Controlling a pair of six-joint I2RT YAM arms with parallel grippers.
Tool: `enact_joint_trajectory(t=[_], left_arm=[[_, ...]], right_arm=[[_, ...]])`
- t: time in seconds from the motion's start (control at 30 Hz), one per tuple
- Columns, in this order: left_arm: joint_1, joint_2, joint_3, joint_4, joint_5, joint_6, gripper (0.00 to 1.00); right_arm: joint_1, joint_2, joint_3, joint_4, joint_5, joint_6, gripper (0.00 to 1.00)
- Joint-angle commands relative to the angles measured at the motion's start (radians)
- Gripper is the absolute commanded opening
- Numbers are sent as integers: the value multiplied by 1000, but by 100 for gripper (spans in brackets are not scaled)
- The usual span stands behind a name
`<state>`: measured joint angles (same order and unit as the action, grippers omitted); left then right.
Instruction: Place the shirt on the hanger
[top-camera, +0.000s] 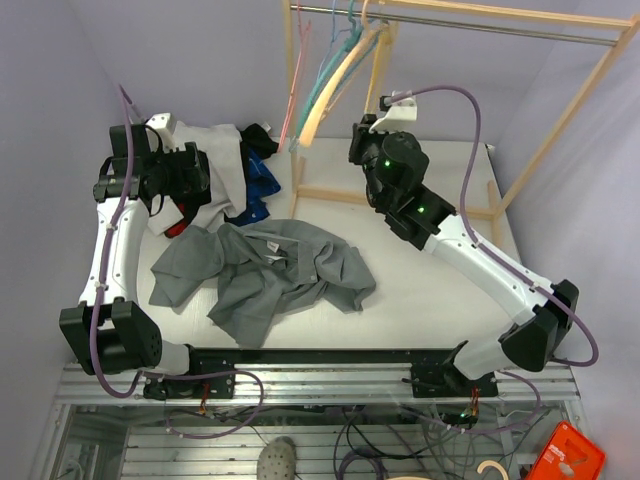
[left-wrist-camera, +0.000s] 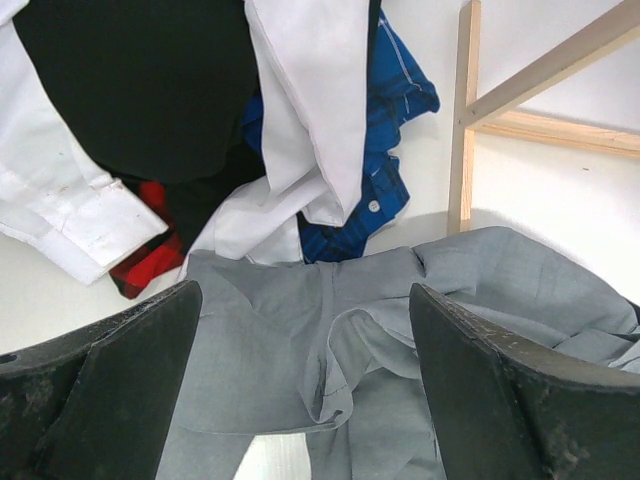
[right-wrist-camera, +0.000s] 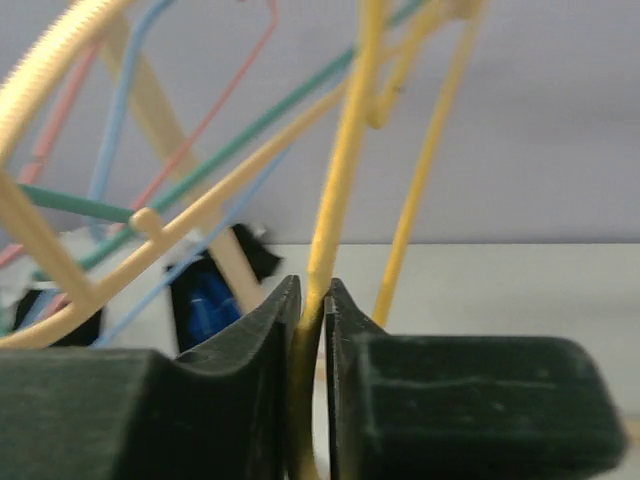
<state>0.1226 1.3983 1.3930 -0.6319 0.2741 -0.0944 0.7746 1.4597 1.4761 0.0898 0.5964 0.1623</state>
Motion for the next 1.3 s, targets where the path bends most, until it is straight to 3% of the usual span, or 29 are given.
enact_joint_trajectory(t=[0.0, 0.03, 0.37, 0.73, 0.83, 1.03, 1.13, 1.27], left_arm=[[8, -27, 20, 10, -1, -4, 96], [8, -28, 18, 13, -10, -3, 96], [7, -22, -18, 30, 8, 28, 96], [8, -14, 7, 9, -5, 91, 96], [8, 0, 39, -8, -31, 108, 96], [10, 16, 97, -62, -33, 61, 96], [18, 33, 119, -144, -39, -38, 96], [17, -8, 131, -207, -112, -114, 96]], right_arm=[[-3, -17, 26, 46, 156, -69, 6], [-3, -24, 18, 53, 158, -77, 0], [1, -108, -21, 112, 145, -194, 0], [68, -226, -71, 178, 279, -378, 0], [78, -285, -55, 65, 306, -333, 0], [95, -497, -112, -495, 243, 66, 0], [95, -620, -214, -708, 85, 238, 0], [94, -705, -282, -811, -225, 276, 0]])
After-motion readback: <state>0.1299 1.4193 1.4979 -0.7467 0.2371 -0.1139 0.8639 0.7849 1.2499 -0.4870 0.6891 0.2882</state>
